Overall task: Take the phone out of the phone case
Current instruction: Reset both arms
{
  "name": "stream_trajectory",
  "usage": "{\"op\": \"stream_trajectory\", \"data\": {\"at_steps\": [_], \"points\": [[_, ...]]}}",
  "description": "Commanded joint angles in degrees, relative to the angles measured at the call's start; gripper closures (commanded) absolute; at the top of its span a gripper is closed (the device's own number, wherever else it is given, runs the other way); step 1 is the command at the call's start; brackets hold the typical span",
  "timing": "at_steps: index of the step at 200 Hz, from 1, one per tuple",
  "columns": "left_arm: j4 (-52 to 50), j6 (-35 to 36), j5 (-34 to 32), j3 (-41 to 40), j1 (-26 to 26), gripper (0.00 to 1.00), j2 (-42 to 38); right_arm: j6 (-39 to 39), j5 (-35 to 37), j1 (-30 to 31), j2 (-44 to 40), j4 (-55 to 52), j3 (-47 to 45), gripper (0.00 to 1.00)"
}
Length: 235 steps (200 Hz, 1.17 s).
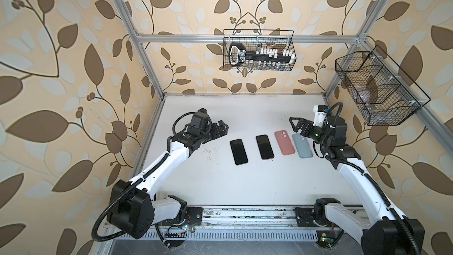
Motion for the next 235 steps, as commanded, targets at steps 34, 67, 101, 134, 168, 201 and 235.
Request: {"op": "stream_trajectory", "data": {"at_steps": [34,67,101,134,168,201,235], "points": [[-5.9,8.2,-12.7,4.3,3.4,0.01,-4.3,-7.0,4.0,2.6,1.2,-3.2,4.7,0.0],[0.7,11.9,-19.5,1.0,4.1,0.01,-7.8,-10.2,11.6,6.7,1.6,-5.0,7.2,0.0],[7.7,19.5,-26.3,-3.2,7.1,0.01,-7.9,-13.7,14.2,7.1,2.0,-5.7,9.5,0.0],[13.8,23.7,-19.3,-9.0,16.8,0.01,-9.2,-17.4,17.0,7.5,1.8,-4.5,8.9,0.0],[23.0,25.6,-15.8,-16.5,24.6,0.01,-9.0,-20.8,17.3,7.6,2.7,-0.5,6.5,0.0],[34.4,26.2,-14.3,-23.3,27.7,0.01,-6.2,-22.9,18.0,7.4,4.0,4.6,1.9,0.0],[39.9,26.7,-12.3,-27.0,28.7,0.01,-3.5,-21.3,20.5,5.5,4.3,10.7,-3.4,0.0]]}}
